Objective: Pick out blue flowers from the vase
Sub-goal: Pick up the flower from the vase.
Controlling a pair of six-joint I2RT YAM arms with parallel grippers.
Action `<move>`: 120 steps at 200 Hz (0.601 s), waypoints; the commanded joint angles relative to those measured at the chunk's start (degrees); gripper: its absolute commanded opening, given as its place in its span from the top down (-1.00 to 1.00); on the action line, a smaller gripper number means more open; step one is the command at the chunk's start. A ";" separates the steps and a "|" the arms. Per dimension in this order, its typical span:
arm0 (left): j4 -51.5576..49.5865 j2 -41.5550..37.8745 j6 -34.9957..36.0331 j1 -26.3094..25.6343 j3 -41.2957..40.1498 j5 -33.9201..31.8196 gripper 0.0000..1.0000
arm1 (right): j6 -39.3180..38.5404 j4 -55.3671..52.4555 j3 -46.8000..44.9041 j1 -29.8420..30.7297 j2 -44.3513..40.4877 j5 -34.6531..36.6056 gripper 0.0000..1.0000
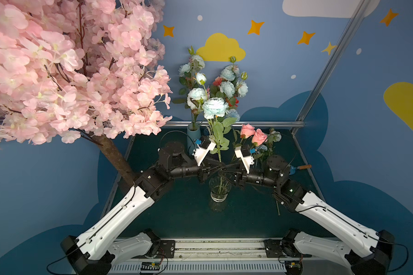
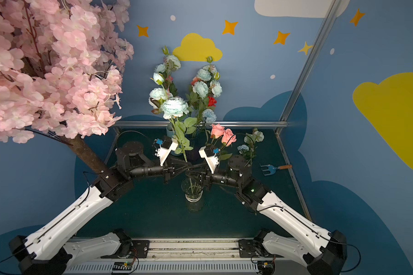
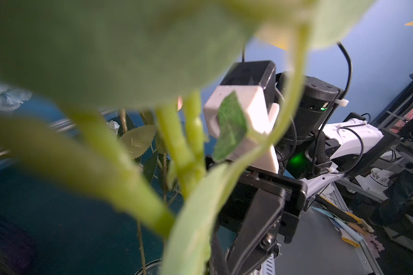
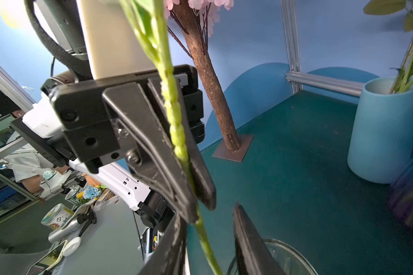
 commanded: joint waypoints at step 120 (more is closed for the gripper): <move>3.77 -5.45 0.01 -0.30 -3.90 -3.79 -0.12 | -2.97 0.64 0.20 0.83 -2.79 5.46 1.00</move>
